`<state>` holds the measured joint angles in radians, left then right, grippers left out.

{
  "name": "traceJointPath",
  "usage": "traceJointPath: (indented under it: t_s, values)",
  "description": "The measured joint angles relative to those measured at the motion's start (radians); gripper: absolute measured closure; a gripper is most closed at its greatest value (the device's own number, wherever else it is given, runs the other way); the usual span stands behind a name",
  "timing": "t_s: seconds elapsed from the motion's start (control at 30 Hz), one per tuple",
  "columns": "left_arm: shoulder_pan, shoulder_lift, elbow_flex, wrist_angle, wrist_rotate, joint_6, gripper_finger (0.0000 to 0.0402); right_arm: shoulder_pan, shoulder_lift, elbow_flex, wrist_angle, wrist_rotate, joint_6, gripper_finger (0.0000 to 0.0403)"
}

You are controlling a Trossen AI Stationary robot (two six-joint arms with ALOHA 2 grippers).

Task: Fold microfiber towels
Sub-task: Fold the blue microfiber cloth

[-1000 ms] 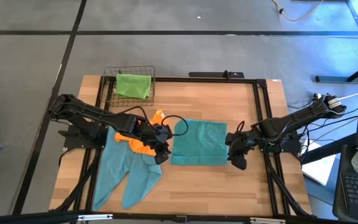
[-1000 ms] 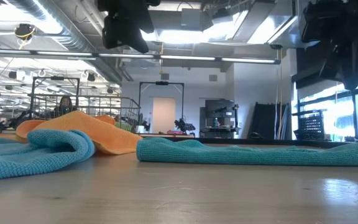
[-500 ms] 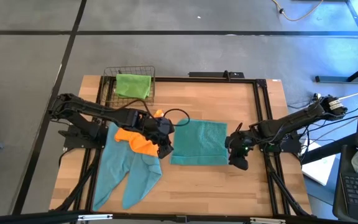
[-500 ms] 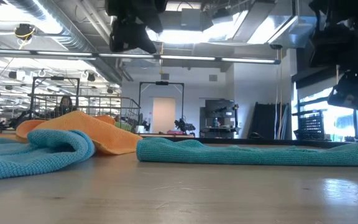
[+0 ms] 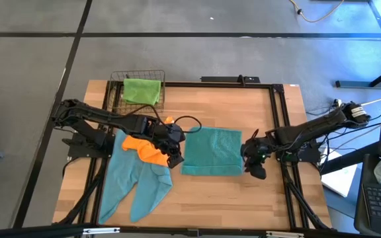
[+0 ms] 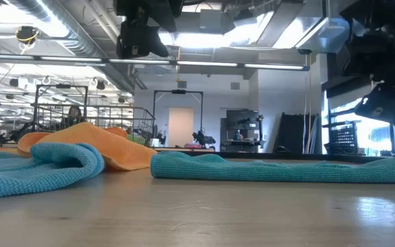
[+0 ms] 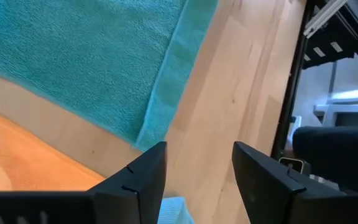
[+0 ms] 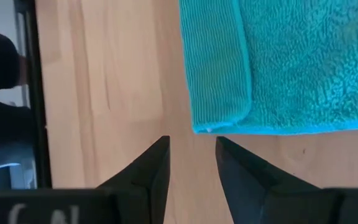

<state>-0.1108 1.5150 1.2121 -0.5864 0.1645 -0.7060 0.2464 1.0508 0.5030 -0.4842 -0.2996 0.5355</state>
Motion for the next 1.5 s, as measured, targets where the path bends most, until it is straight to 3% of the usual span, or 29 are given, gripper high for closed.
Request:
traceJointPath:
  t_s: [0.27, 0.87, 1.07, 1.27, 1.5]
  values:
    - [0.0, 0.012, -0.001, 0.025, -0.072, -0.053, 0.0226, -0.06, -0.018, 0.0, 0.023, -0.043, -0.086, 0.0271]
    - [0.011, 0.081, 0.0, 0.082, -0.018, -0.092, 0.0226, -0.067, -0.008, -0.003, 0.085, -0.064, -0.067, 0.0271]
    - [0.02, 0.097, 0.001, 0.092, 0.003, 0.02, 0.0226, -0.081, 0.028, -0.003, 0.119, -0.062, -0.015, 0.0271]
    - [0.05, 0.171, 0.0, 0.104, 0.165, 0.099, 0.0226, -0.089, 0.102, -0.003, 0.148, -0.061, 0.036, 0.0271]
    - [0.049, 0.244, 0.0, 0.073, 0.17, 0.195, 0.0226, -0.089, 0.171, -0.003, 0.15, -0.05, 0.033, 0.0271]
